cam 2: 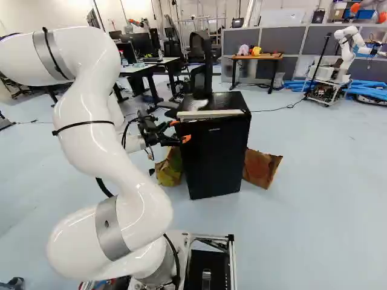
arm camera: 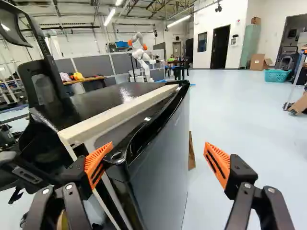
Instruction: Grab a drink from the fridge
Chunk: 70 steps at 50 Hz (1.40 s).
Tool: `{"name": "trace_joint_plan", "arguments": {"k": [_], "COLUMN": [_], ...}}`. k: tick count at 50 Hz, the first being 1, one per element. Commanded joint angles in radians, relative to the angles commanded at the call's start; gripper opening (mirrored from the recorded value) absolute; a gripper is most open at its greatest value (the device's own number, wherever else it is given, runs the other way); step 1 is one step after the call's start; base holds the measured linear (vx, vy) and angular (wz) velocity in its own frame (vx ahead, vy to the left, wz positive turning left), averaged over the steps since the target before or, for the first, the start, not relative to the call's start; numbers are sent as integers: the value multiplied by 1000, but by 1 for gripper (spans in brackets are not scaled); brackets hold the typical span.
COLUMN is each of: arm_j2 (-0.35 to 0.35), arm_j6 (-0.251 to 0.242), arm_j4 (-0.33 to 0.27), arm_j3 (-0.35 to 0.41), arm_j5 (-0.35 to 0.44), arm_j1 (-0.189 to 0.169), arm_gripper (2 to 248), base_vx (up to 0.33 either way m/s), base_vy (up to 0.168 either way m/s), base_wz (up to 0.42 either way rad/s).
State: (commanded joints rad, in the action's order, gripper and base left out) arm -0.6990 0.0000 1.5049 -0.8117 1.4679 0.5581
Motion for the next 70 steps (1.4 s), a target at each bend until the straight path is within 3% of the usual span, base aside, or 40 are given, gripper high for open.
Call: {"name": "trace_joint_plan", "arguments": {"k": [70], "arm_j2": [41], "arm_j6": [0], "arm_j4": [266], "arm_j3": [108], "arm_j5": [0], "arm_j1": [43], "arm_gripper": [247], "base_vx": [0], "base_vy": [0], "base_wz": [0]}}
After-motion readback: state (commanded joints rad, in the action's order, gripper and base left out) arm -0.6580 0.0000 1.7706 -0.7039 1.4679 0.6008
